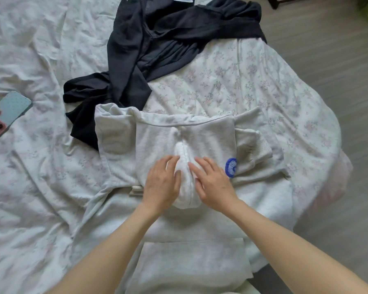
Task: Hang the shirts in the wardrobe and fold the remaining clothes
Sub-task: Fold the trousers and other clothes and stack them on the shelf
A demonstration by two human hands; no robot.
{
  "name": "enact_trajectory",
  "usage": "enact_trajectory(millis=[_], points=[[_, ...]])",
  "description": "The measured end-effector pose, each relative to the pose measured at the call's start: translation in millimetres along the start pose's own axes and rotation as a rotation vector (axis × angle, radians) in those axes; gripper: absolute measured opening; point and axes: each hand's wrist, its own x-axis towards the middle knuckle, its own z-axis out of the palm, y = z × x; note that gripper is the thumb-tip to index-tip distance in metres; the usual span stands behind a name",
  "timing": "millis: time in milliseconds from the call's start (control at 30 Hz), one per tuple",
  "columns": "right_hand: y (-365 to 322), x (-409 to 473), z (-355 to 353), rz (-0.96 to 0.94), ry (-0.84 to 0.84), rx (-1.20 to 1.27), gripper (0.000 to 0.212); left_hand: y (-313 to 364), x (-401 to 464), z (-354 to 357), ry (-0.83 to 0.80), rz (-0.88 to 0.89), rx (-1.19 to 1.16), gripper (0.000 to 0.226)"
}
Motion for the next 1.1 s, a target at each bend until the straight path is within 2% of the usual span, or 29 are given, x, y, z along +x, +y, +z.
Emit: enact_trajectory(millis=[67, 100, 167, 233, 333, 400, 467, 533, 633, 700, 833, 900, 933, 1033, 1100], points=[[7.2, -10.1, 6.7, -0.064, -0.294, -0.056, 0.055, 3.2, -2.8, 15.4, -0.236, -0.14, -0.056, 0.055], [13.4, -20.7, 7.9, -0.123, -0.376, -0.102, 0.056, -2.0, -12.2, 22.0, -0.35, -0.162, 0.054, 0.061], [25.0, -41.5, 5.3, -0.242, -0.384, -0.179, 0.05, -18.1, -38.0, 26.6, -0.46, -0.083, 0.28, 0.066], [32.0, -53.3, 3.4, -0.27, -0.307, -0.128, 0.034, -25.9, -53.2, 15.6, -0.467, 0.004, 0.307, 0.068], [37.5, -36.1, -6.7, -0.196, -0.096, 0.096, 0.03, -34.4, -30.8, -1.5, -0.426, -0.051, 0.091, 0.036], [40.2, -4.2, -18.8, -0.085, 0.101, 0.116, 0.034, -36.4, 3.0, -12.3, -0.271, -0.077, 0.079, 0.022], [50.0, 36.6, -34.1, 0.007, 0.217, 0.066, 0.042, -37.1, 46.9, -19.1, -0.119, -0.066, 0.192, 0.03], [64.2, 75.2, -44.6, 0.048, 0.077, -0.011, 0.059, -40.2, 91.4, -24.1, -0.141, -0.035, 0.355, 0.048], [92.2, 121.1, -53.6, 0.074, -0.344, -0.147, 0.079, -54.8, 150.3, -28.9, -0.485, -0.043, 0.594, 0.074], [107.2, 142.1, -57.2, 0.111, -0.541, -0.172, 0.088, -65.7, 172.3, -30.0, -0.695, -0.07, 0.698, 0.09], [134.3, 164.4, -62.3, 0.247, -0.791, -0.109, 0.102, -85.6, 189.4, -26.8, -0.831, -0.126, 0.827, 0.113], [144.1, 163.1, -65.3, 0.292, -0.853, -0.138, 0.102, -93.3, 191.4, -30.4, -0.856, -0.142, 0.812, 0.104], [148.3, 159.5, -66.4, 0.307, -0.861, -0.157, 0.096, -96.3, 191.5, -33.2, -0.842, -0.126, 0.801, 0.088], [154.1, 138.7, -62.9, 0.336, -0.771, -0.122, 0.054, -98.6, 182.4, -39.9, -0.713, -0.025, 0.803, 0.037], [149.4, 123.1, -58.3, 0.341, -0.644, -0.115, 0.031, -95.4, 174.4, -42.4, -0.658, 0.007, 0.796, 0.023]])
